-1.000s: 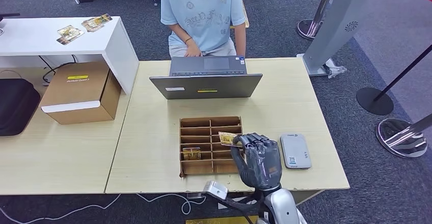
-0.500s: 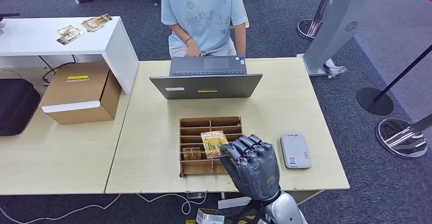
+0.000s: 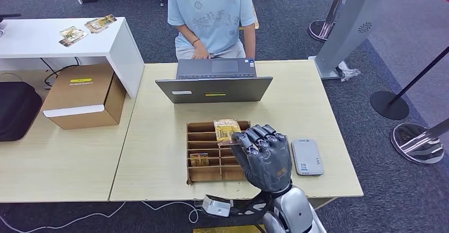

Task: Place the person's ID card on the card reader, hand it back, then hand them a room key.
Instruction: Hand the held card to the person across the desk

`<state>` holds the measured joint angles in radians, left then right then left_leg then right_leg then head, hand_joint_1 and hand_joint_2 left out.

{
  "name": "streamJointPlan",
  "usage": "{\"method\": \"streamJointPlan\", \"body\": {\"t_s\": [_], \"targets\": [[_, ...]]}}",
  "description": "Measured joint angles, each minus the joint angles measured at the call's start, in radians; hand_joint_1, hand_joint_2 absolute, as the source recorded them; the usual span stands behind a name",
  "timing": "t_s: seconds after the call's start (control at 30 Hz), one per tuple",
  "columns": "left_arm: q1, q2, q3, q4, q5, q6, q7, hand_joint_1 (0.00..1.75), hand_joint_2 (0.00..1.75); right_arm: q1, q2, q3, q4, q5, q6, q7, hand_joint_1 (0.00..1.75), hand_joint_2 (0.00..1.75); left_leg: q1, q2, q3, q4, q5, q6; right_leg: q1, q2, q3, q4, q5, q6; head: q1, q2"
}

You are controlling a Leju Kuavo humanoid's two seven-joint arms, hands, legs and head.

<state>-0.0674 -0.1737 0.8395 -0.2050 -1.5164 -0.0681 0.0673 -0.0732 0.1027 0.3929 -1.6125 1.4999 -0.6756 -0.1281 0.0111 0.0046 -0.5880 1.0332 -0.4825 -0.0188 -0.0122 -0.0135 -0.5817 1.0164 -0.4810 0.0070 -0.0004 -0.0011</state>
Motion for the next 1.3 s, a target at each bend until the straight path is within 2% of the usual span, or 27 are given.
{"method": "streamJointPlan", "body": {"t_s": [0.4, 0.6, 0.73, 0.93, 1.3], "targets": [[-0.003, 0.002, -0.006, 0.000, -0.003, -0.006, 0.000, 0.00, 0.00, -0.274, -0.011, 0.021, 0.257, -0.013, 0.007, 0.091, 1.75, 1.75, 0.000, 0.000, 0.000, 0.000, 0.001, -0.001, 0.000, 0.000, 0.000, 0.001, 0.001, 0.000, 0.000, 0.000], [-0.006, 0.006, -0.011, 0.000, -0.003, -0.008, 0.002, 0.00, 0.00, -0.444, -0.011, 0.027, 0.417, -0.117, 0.141, 0.118, 1.75, 1.75, 0.000, 0.000, 0.000, 0.000, 0.002, -0.002, 0.000, 0.000, 0.000, 0.001, 0.001, 0.000, 0.000, 0.000], [-0.009, 0.007, -0.014, 0.000, -0.001, -0.009, 0.004, 0.00, 0.00, -0.567, -0.011, 0.026, 0.527, -0.149, 0.196, 0.141, 1.75, 1.75, 0.000, 0.000, 0.000, 0.000, 0.002, -0.002, 0.000, 0.000, 0.000, 0.001, 0.001, 0.000, 0.000, 0.000], [-0.010, 0.009, -0.015, 0.000, -0.001, -0.010, 0.004, 0.00, 0.00, -0.720, -0.012, 0.010, 0.706, -0.198, 0.221, 0.154, 1.75, 1.75, 0.000, 0.000, 0.000, 0.001, 0.002, -0.002, 0.000, 0.000, 0.000, 0.001, 0.001, 0.000, 0.000, 0.000], [-0.010, 0.015, -0.015, 0.000, 0.002, -0.010, 0.006, 0.00, 0.00, -0.952, -0.012, 0.003, 0.992, -0.155, 0.265, 0.209, 1.75, 1.75, 0.000, -0.001, 0.000, 0.001, 0.002, -0.002, 0.000, 0.000, 0.000, 0.001, 0.001, 0.000, 0.000, 0.000]]}}
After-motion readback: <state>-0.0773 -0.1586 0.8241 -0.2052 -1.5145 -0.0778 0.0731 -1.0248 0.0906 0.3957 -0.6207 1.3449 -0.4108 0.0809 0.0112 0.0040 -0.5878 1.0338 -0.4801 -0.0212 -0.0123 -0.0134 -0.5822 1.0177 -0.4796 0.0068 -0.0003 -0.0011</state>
